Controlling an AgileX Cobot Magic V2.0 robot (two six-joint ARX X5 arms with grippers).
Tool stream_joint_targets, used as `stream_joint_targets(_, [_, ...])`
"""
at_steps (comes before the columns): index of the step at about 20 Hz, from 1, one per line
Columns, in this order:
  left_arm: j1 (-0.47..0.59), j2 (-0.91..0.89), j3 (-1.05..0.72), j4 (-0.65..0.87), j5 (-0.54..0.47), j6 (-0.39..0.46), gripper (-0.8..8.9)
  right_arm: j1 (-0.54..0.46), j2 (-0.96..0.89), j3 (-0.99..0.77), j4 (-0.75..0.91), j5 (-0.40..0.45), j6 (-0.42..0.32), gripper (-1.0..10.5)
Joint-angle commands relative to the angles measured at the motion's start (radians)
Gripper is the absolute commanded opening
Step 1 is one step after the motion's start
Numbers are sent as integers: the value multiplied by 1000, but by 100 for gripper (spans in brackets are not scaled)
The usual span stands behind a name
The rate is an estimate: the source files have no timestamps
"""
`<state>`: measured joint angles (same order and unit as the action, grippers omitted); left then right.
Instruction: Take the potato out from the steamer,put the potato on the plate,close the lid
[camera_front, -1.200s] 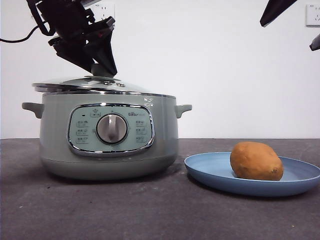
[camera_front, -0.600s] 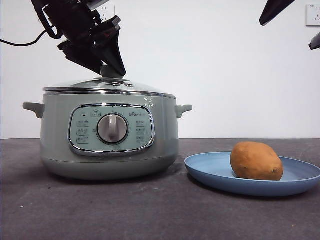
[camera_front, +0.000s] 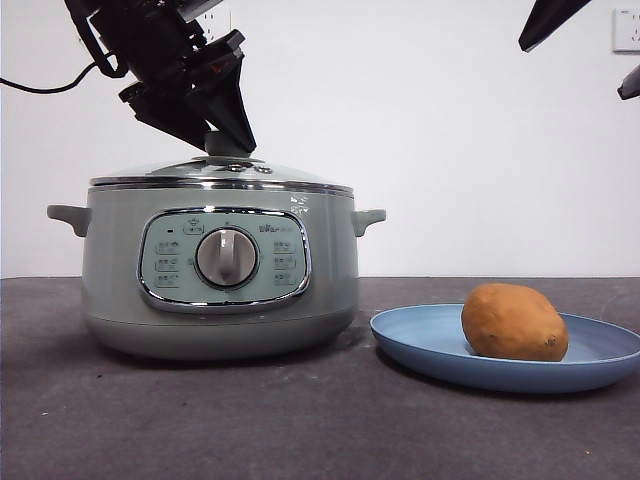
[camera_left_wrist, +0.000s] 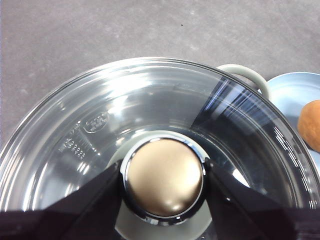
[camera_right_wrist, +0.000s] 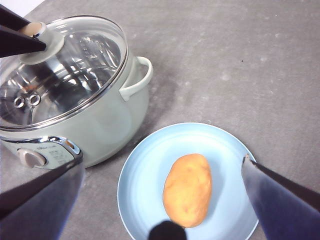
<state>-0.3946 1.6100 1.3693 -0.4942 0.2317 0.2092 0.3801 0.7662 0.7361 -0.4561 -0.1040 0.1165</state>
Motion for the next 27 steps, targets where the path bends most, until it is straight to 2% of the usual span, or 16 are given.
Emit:
stream_joint_targets(1, [-15, 23, -7, -34, 30, -6, 474, 1, -1, -6, 6, 1, 6, 566])
stream_joint_targets(2, [-15, 23, -7, -34, 31, -7, 613, 1, -1, -6, 6, 0, 6, 566])
stream_joint_targets(3, [-15, 23, -7, -34, 31, -7, 632, 1, -1, -6, 6, 0, 6, 566])
stream_joint_targets(10, [-14, -17, -7, -37, 30, -7, 632, 1, -1, -6, 1, -2, 6, 566])
stream_joint_targets(16, [-15, -185, -7, -103, 0, -7, 632, 1, -1, -6, -3, -5, 6, 566])
stream_joint_targets(20, [-15, -335, -7, -298, 6, -9, 628, 1, -1, -6, -43, -101, 10, 564])
stream_joint_targets(23, [-17, -433, -7, -467, 9, -34, 621, 1, -1, -6, -121, -208, 18, 561])
stream_joint_targets(24, [-17, -455, -7, -510, 9, -37, 576, 1, -1, -6, -146, -233, 23, 546])
stream_joint_targets(26, [-17, -494, -7, -586, 9, -51, 257, 1, -1, -6, -195, -284, 24, 367])
stream_joint_targets(27, [-17, -509, -7, -619, 9, -51, 33, 1, -1, -6, -210, -313, 24, 207])
